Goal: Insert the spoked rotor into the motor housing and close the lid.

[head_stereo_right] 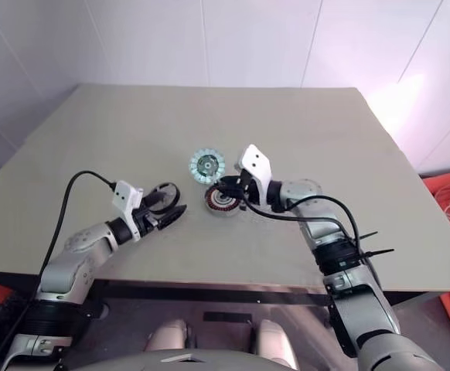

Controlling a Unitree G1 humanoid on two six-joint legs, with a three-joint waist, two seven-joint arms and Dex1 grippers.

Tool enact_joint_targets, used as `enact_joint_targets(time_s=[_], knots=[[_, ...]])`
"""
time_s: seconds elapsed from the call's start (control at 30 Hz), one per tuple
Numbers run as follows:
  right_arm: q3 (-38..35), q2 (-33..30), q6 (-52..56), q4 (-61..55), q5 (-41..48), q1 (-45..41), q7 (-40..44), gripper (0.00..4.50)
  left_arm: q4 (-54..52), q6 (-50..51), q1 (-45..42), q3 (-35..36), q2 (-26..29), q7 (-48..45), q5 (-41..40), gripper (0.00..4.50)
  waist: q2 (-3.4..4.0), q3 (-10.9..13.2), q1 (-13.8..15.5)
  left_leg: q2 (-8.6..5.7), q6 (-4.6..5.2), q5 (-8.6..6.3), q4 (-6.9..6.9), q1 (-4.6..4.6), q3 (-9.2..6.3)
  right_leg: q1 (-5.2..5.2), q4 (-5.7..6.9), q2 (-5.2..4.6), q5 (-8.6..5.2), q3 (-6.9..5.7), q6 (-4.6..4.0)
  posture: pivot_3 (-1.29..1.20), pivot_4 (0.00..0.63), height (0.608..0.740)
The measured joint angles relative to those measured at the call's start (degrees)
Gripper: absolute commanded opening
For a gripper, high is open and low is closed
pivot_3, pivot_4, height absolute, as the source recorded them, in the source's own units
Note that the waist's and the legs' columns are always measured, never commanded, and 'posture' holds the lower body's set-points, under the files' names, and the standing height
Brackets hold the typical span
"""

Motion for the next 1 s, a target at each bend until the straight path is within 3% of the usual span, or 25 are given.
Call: enact_joint_targets(time_s=[0.33,1.0], knots=[[0.0,4.0,-1.9,11.7,-1.6,-2.8,-1.2,0.72,-0.1,-0.6,0.6,0.5,0.0,0.1,0.0,4.50,0.00,0.0,0.0,0.00,-0.03,0.01,0.00,-0.01,-0.01,0.00,0.00,0.00,0.00,0.00,0.00,0.00,0.000,0.740],[0.0,4.7,-7.7,19.0,-3.9,-3.2,-1.5,0.72,-0.1,-1.2,1.1,0.6,0.0,0.5,0.0,4.50,0.00,0.0,0.0,0.00,-0.01,0.01,0.00,0.03,-0.01,0.03,0.02,0.00,0.01,-0.01,-0.01,0.00,0.000,0.740]])
